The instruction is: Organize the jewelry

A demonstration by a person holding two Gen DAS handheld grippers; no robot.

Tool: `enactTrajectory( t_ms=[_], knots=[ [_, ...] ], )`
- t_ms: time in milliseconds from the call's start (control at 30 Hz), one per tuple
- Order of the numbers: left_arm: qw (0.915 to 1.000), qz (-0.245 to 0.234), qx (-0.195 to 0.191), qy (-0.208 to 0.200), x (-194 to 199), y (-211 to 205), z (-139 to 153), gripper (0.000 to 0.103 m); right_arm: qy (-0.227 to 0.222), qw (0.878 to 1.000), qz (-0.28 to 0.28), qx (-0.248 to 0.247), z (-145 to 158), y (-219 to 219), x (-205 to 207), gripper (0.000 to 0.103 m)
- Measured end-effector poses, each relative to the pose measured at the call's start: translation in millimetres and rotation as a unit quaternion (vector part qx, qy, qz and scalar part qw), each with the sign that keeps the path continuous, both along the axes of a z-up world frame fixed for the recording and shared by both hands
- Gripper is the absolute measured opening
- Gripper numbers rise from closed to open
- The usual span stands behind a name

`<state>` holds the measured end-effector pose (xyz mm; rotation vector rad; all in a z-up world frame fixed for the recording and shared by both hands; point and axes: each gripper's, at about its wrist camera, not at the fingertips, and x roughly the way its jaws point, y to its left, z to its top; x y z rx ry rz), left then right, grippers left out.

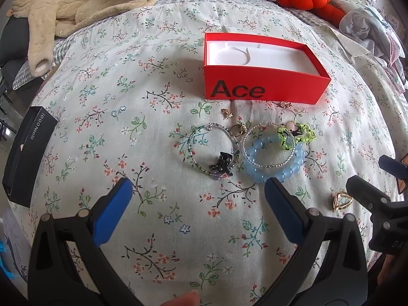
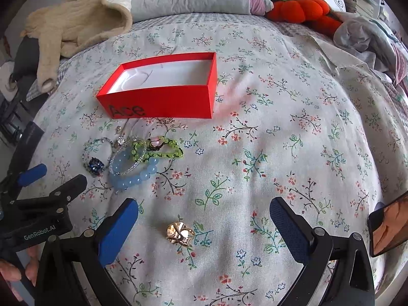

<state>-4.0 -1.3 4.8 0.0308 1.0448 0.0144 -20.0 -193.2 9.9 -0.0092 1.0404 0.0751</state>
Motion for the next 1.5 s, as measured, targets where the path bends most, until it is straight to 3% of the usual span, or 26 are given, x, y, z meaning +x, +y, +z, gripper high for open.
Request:
enactTrajectory(
  t_ms=[1500],
  knots=[
    [0.9999,0.003,-0.004,-0.012,-2.5,6.4,7.1,0.103,-0.003,1.000,-0.007,-0.004,-2.2,-1.6,1.4,0.103]
  ],
)
